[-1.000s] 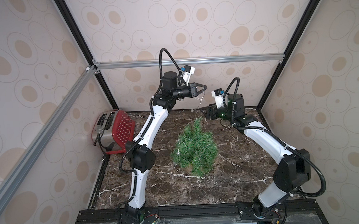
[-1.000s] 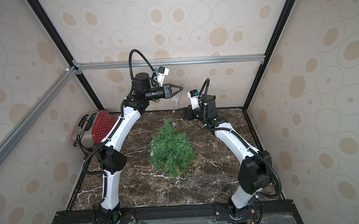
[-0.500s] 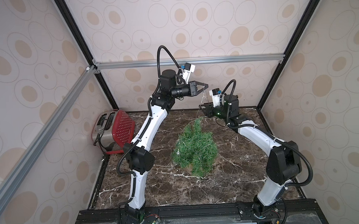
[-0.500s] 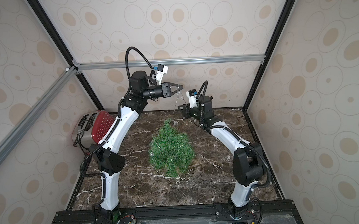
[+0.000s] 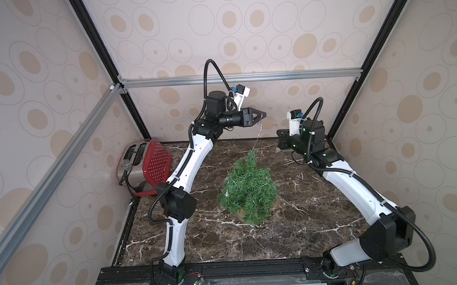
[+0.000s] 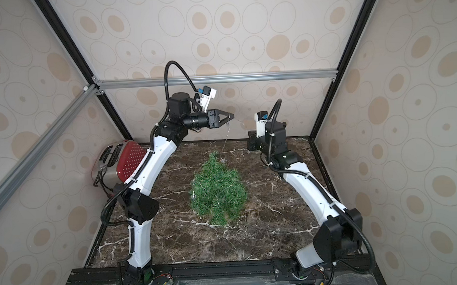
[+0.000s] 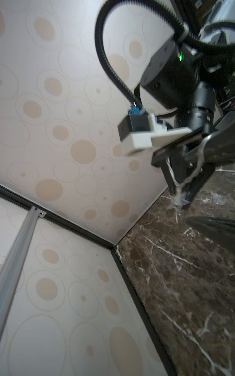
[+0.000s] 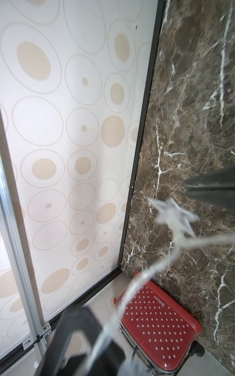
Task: Wrap string light around the christmas tree
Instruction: Wrap the light string around the Christmas tree.
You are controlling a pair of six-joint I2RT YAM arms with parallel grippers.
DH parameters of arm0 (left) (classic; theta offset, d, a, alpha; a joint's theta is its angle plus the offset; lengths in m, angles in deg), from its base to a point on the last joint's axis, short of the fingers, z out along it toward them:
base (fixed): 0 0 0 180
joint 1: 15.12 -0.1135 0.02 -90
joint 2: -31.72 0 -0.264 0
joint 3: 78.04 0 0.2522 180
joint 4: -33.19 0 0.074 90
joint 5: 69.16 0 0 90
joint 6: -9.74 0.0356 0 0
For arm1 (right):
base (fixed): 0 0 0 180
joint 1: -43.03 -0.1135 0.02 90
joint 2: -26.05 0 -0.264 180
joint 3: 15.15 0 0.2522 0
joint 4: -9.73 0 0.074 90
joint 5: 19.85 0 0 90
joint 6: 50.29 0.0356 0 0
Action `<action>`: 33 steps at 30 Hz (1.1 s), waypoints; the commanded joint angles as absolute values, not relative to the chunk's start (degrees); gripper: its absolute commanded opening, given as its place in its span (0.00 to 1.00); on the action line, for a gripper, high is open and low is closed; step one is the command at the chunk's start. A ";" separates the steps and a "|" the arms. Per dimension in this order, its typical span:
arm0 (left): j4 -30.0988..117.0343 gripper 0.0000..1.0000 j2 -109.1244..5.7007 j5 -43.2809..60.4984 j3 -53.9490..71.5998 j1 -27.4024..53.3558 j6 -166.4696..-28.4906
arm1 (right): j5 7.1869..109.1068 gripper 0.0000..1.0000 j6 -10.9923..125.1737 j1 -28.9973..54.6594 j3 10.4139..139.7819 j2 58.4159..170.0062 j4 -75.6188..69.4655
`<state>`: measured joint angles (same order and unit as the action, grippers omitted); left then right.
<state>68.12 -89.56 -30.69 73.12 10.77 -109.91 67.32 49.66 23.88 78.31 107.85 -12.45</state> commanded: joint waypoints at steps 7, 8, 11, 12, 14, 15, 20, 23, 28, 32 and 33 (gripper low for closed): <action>82.70 0.96 -83.33 -25.07 73.59 11.02 -97.34 | 75.65 0.00 50.36 24.05 82.15 100.15 -37.01; 85.44 0.99 -82.80 -25.09 73.38 10.99 -96.40 | 76.47 0.00 50.35 24.05 82.70 99.98 -38.69; 88.24 0.99 -80.96 -23.18 71.96 11.02 -94.21 | 78.88 0.00 50.34 24.07 83.95 100.16 -42.39; 89.21 0.99 -80.32 -21.50 71.56 10.99 -93.43 | 79.01 0.00 50.74 24.05 84.04 100.07 -43.42; 91.48 0.99 -78.39 -16.57 70.46 11.05 -91.09 | 77.64 0.00 51.86 24.03 83.20 98.98 -45.07; 92.25 0.99 -77.56 -14.00 69.91 11.00 -90.41 | 76.64 0.00 52.26 24.05 82.20 98.12 -45.46; 94.28 0.92 -71.59 1.52 64.88 11.00 -90.23 | 71.64 0.00 55.41 22.10 75.53 89.22 -47.81; 93.74 0.88 -67.12 8.37 59.68 10.99 -91.89 | 70.63 0.00 57.98 18.29 71.76 83.68 -49.33; 87.43 0.79 -55.15 14.81 44.25 11.04 -96.49 | 70.36 0.00 64.80 6.43 66.39 76.77 -48.72; 83.67 0.78 -45.21 19.49 32.69 10.99 -99.68 | 74.49 0.00 70.12 -5.31 65.04 75.93 -46.71; 83.69 0.79 -42.86 20.67 30.43 11.03 -100.41 | 75.75 0.00 71.01 -8.83 65.14 76.31 -46.09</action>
